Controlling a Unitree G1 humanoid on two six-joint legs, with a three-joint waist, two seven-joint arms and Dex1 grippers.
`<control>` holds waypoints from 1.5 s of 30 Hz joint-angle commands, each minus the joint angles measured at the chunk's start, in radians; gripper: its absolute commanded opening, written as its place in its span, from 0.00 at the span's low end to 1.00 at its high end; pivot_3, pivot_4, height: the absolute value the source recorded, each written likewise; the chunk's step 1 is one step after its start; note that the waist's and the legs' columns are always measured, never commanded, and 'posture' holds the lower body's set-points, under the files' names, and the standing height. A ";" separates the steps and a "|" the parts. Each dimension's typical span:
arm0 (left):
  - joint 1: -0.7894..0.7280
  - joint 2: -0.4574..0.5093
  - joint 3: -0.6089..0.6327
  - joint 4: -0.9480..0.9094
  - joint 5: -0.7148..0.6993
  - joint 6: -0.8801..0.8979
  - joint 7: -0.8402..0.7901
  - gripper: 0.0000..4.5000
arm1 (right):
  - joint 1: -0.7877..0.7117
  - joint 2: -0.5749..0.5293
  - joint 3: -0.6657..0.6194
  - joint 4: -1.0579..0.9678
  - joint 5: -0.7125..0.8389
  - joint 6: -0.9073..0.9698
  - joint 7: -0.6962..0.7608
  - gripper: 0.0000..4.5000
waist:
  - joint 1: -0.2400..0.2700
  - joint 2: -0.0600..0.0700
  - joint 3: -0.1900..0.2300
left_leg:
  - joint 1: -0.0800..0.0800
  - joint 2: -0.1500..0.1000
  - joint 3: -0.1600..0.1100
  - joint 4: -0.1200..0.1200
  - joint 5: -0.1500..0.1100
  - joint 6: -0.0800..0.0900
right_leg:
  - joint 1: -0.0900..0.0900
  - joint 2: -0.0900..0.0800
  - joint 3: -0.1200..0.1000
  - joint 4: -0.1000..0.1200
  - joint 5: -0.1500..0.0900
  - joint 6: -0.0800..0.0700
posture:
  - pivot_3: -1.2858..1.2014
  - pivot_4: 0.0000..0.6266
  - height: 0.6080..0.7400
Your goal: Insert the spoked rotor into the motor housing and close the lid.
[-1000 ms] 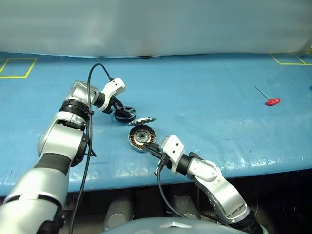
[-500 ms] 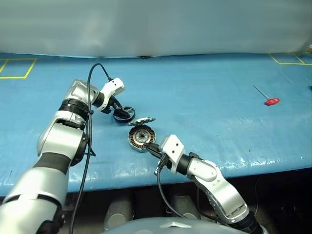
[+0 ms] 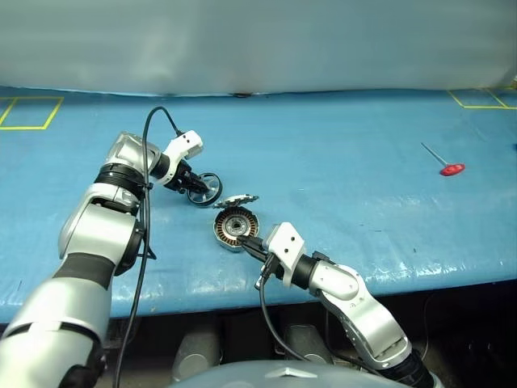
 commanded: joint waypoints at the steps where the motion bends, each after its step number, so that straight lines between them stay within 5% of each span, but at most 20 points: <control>1: -0.004 0.003 0.001 -0.003 0.003 -0.005 -0.002 0.31 | -0.005 0.005 -0.001 -0.023 0.004 -0.014 -0.002 0.00 | 0.000 0.000 0.000 | 0.000 0.000 0.000 0.000 0.000 0.000 | 0.000 0.000 0.000 0.000 0.000 0.000 | 0.52 0.24 1.00; 19: 0.078 0.201 0.023 -0.193 -0.026 -0.093 -0.108 0.31 | -0.033 0.013 -0.019 0.001 0.013 -0.011 0.001 0.00 | -0.001 0.000 0.000 | -0.001 0.000 0.000 0.000 0.000 0.001 | -0.001 -0.001 0.000 -0.001 0.000 0.000 | 0.52 0.24 1.00; 35: 0.677 0.471 0.267 -1.139 -0.279 0.161 -0.068 0.31 | -0.075 -0.034 -0.123 0.060 0.054 -0.030 0.054 0.00 | 0.001 0.001 0.001 | -0.001 0.002 -0.001 0.000 0.001 -0.001 | -0.001 -0.002 -0.001 -0.001 -0.001 -0.001 | 0.52 0.24 1.00; 45: 0.954 0.428 0.435 -1.550 -0.522 0.323 0.060 0.31 | -0.075 -0.044 -0.130 0.074 0.056 -0.030 0.063 0.00 | 0.003 0.001 0.001 | 0.000 0.002 -0.001 0.000 0.001 -0.002 | -0.001 -0.002 -0.001 0.000 -0.003 -0.005 | 0.52 0.24 1.00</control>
